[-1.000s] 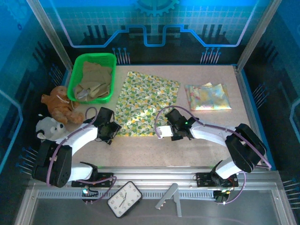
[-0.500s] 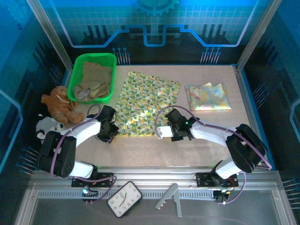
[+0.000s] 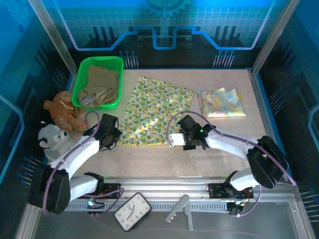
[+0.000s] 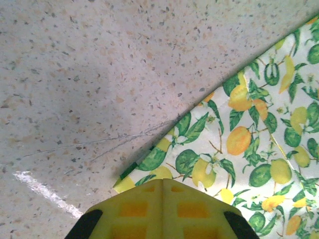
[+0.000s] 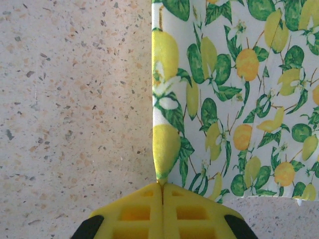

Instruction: Fold and stack the skirts

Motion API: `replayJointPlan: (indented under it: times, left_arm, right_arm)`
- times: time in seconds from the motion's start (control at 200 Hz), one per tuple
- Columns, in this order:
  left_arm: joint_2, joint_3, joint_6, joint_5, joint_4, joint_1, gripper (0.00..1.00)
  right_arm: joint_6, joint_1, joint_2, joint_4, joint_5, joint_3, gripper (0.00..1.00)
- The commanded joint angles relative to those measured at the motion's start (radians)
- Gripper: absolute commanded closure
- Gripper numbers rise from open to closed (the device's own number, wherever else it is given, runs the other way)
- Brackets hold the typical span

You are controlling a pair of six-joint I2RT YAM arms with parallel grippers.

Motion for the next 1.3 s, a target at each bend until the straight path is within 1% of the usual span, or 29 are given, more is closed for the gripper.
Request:
replayJointPlan:
  times: [0.0, 0.035, 0.055, 0.075, 0.095, 0.13, 0.145, 0.17, 0.205, 0.235, 0.3, 0.355, 0.49, 0.61, 0.77, 0.865, 1.01, 1.145, 1.295]
  left_arm:
    - [-0.012, -0.010, -0.023, -0.013, 0.005, 0.002, 1.00]
    - [-0.003, -0.001, -0.025, 0.000, 0.001, 0.002, 0.99]
    - [0.003, 0.005, -0.024, 0.008, -0.004, 0.003, 0.96]
    - [0.012, 0.013, -0.024, 0.017, -0.013, 0.002, 0.90]
    - [0.018, 0.020, -0.028, 0.025, -0.023, 0.002, 0.79]
    - [0.035, 0.027, -0.040, 0.043, -0.043, 0.002, 0.52]
    - [0.042, 0.028, -0.043, 0.052, -0.049, 0.002, 0.45]
    - [0.051, 0.027, -0.046, 0.067, -0.051, 0.002, 0.41]
    - [0.065, 0.017, -0.050, 0.090, -0.040, 0.001, 0.40]
    - [0.078, 0.006, -0.057, 0.109, -0.025, 0.001, 0.41]
    - [0.109, -0.010, -0.068, 0.128, 0.013, 0.002, 0.49]
    - [0.137, -0.006, -0.072, 0.129, 0.026, 0.004, 0.53]
    - [0.201, 0.023, -0.049, 0.118, 0.051, 0.005, 0.52]
    - [0.251, 0.056, -0.024, 0.110, 0.025, 0.004, 0.50]
    - [0.293, 0.071, 0.000, 0.115, 0.045, 0.004, 0.51]
    - [0.311, 0.108, 0.029, 0.118, 0.039, 0.004, 0.57]
    - [0.302, 0.160, 0.083, 0.102, 0.003, 0.004, 0.70]
    - [0.280, 0.191, 0.126, 0.069, -0.029, 0.005, 0.72]
    - [0.267, 0.199, 0.131, 0.078, -0.058, 0.005, 0.82]
  right_arm:
    - [0.014, -0.012, -0.005, -0.031, -0.025, 0.027, 1.00]
    - [0.014, -0.012, -0.001, -0.031, -0.022, 0.030, 1.00]
    - [0.013, -0.012, -0.001, -0.031, -0.023, 0.032, 1.00]
    - [0.013, -0.012, 0.000, -0.031, -0.025, 0.032, 1.00]
    - [0.013, -0.012, 0.001, -0.031, -0.026, 0.034, 1.00]
    - [0.013, -0.012, 0.005, -0.032, -0.028, 0.037, 1.00]
    - [0.013, -0.012, 0.006, -0.032, -0.028, 0.038, 1.00]
    - [0.013, -0.012, 0.009, -0.031, -0.028, 0.040, 1.00]
    - [0.013, -0.012, 0.012, -0.029, -0.028, 0.042, 1.00]
    - [0.013, -0.012, 0.017, -0.028, -0.028, 0.043, 1.00]
    - [0.011, -0.013, 0.027, -0.027, -0.028, 0.045, 1.00]
    - [0.010, -0.011, 0.033, -0.028, -0.028, 0.047, 1.00]
    - [0.010, -0.012, 0.033, -0.031, -0.030, 0.047, 1.00]
    - [0.011, -0.011, 0.031, -0.035, -0.028, 0.047, 1.00]
    - [0.015, -0.011, 0.035, -0.045, -0.031, 0.049, 1.00]
    - [0.017, -0.012, 0.034, -0.052, -0.030, 0.050, 1.00]
    - [0.024, -0.014, 0.024, -0.061, -0.027, 0.051, 1.00]
    - [0.033, -0.022, 0.007, -0.067, -0.028, 0.051, 1.00]
    - [0.039, -0.026, -0.004, -0.075, -0.028, 0.051, 1.00]
